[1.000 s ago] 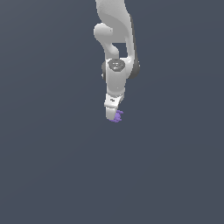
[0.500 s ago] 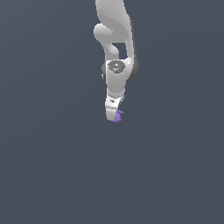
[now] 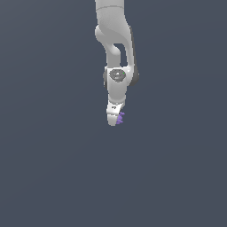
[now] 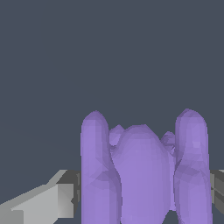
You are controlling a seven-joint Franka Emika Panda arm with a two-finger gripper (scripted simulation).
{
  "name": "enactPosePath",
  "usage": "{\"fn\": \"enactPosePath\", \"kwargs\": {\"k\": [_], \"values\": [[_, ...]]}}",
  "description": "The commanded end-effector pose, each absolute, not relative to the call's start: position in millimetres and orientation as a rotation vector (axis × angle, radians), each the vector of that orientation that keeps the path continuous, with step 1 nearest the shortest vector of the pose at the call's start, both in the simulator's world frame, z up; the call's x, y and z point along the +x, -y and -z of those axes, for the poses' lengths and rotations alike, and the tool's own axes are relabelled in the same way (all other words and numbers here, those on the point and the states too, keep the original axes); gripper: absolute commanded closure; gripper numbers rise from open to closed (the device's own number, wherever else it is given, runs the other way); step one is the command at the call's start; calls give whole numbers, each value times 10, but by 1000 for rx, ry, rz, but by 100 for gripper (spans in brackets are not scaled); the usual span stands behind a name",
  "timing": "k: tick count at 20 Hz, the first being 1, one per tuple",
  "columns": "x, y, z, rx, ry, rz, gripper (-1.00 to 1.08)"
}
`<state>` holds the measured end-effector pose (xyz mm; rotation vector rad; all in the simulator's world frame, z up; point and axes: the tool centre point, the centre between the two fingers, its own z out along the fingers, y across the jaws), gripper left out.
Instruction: Pick up the object and move it to a goal position.
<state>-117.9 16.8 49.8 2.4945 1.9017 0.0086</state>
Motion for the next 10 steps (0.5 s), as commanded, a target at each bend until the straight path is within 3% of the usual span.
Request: {"fn": "enactPosePath", "kwargs": {"k": [1, 3, 4, 10], "values": [[-1209, -181, -415, 2496, -1908, 0, -92], [-1208, -180, -404, 2496, -1908, 0, -92], [-1208, -180, -404, 2496, -1908, 0, 108], [-1208, -180, -404, 2496, -1908, 0, 108]]}}
